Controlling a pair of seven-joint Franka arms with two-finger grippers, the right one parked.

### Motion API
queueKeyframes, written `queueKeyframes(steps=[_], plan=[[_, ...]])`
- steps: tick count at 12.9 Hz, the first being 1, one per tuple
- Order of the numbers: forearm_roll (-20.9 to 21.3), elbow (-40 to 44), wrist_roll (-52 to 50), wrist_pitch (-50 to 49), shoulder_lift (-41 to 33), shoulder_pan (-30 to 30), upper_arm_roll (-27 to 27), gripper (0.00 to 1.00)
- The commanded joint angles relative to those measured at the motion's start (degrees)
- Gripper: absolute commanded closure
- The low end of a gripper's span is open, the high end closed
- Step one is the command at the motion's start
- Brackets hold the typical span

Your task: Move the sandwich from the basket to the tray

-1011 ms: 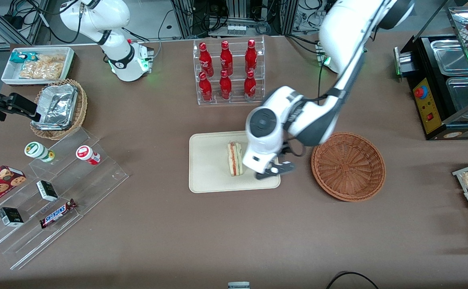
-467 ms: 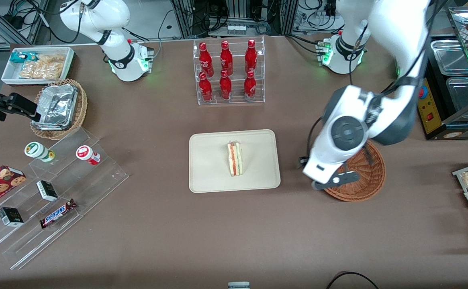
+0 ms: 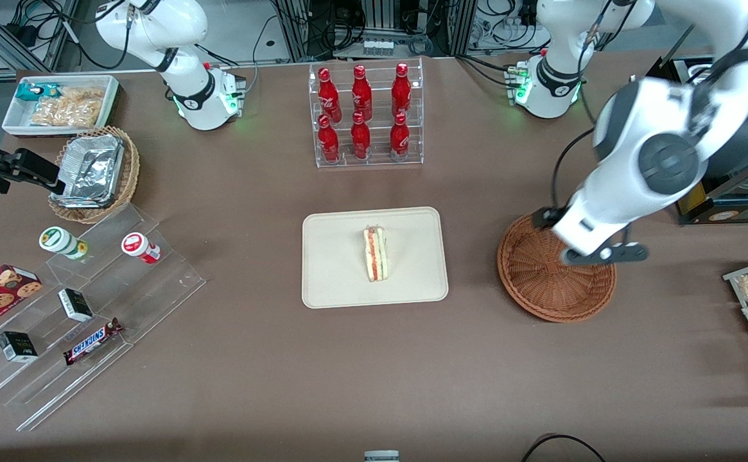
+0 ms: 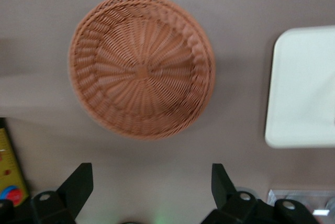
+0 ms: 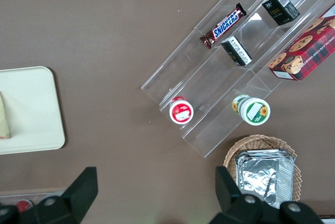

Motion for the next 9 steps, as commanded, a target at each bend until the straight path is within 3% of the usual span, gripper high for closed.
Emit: queueKeyframes(steps=[1, 4, 9], plan=[[-1.0, -2.1, 7.7, -2.4, -5.1, 0.9, 2.0, 0.0], [-2.6, 1.1, 14.1, -7.9, -5.8, 0.9, 5.7, 0.0], [-2.7, 2.9, 19.7, -8.4, -8.6, 0.9, 10.7, 0.0]])
